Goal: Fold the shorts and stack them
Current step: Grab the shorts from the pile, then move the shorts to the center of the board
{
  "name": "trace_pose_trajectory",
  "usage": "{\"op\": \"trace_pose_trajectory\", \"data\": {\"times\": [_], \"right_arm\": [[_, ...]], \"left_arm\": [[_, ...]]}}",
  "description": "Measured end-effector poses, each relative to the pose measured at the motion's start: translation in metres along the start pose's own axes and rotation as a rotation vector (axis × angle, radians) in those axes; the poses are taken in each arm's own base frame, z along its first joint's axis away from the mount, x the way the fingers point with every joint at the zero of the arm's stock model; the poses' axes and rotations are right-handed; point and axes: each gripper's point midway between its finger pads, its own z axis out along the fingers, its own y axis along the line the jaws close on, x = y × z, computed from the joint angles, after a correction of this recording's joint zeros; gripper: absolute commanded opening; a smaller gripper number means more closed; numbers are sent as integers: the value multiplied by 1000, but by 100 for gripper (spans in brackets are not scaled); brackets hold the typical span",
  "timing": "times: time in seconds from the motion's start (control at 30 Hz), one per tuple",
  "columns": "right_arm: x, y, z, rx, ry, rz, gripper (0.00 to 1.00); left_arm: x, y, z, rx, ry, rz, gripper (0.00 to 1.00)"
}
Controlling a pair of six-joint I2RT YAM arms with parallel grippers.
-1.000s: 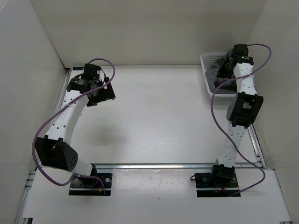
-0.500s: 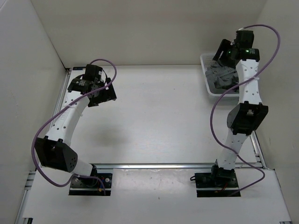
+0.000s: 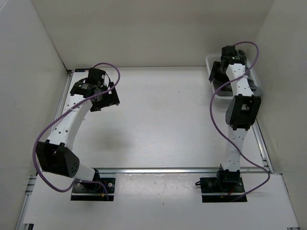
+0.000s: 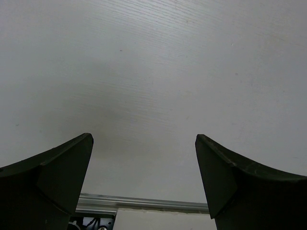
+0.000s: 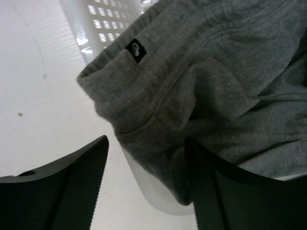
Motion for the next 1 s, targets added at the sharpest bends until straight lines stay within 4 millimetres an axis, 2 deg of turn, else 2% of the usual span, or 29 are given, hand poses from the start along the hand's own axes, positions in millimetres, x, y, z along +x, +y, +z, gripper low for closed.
{"op": "trace_pose_trajectory", "data": {"times": [0.03, 0.13, 0.17, 0.23, 0.27, 0.33, 0.37, 0.47, 0.57, 0.63, 0.7, 0.73, 0.8, 0.87, 0.93, 1.0], "right_arm": [[0, -2, 2, 12, 1, 0, 59], [-1, -5, 8, 35, -1, -1, 43], [-1, -6, 9, 40, -1, 3, 33], [-1, -7, 9, 49, -1, 8, 23], [-1, -8, 9, 52, -3, 12, 13], [-2, -8, 9, 58, -6, 20, 3], [-2, -9, 9, 60, -7, 23, 0], [-5, -9, 4, 64, -18, 32, 0], [-17, -3, -19, 27, -58, 37, 0], [-38, 9, -54, -32, -134, 28, 0], [-65, 26, -106, -104, -261, -3, 0], [-79, 40, -143, -151, -347, -29, 0], [-93, 78, -222, -269, -515, -96, 0], [-83, 137, -316, -465, -679, -197, 0], [-50, 193, -405, -704, -793, -302, 0], [-15, 228, -476, -918, -863, -387, 0]], "left_arm": [[0, 0, 0, 0, -1, 0, 100], [0, 0, 0, -1, -1, 0, 100], [0, 0, 0, -2, -1, 0, 100], [0, 0, 0, -3, -2, 0, 100], [0, 1, 0, -4, -1, 0, 100], [0, 1, 0, -4, -2, 0, 100], [0, 1, 0, -4, -1, 0, 100], [0, 1, 0, -5, -2, 0, 100], [0, 1, 0, -5, -2, 0, 100], [0, 1, 2, -6, 0, -3, 100], [4, 2, 5, -9, 8, -6, 100], [7, 3, 8, -12, 17, -6, 100], [14, 5, 12, -18, 38, -9, 100], [19, 6, 15, -23, 54, -15, 100], [19, 9, 16, -29, 58, -28, 100], [15, 15, 15, -38, 53, -49, 100]]}}
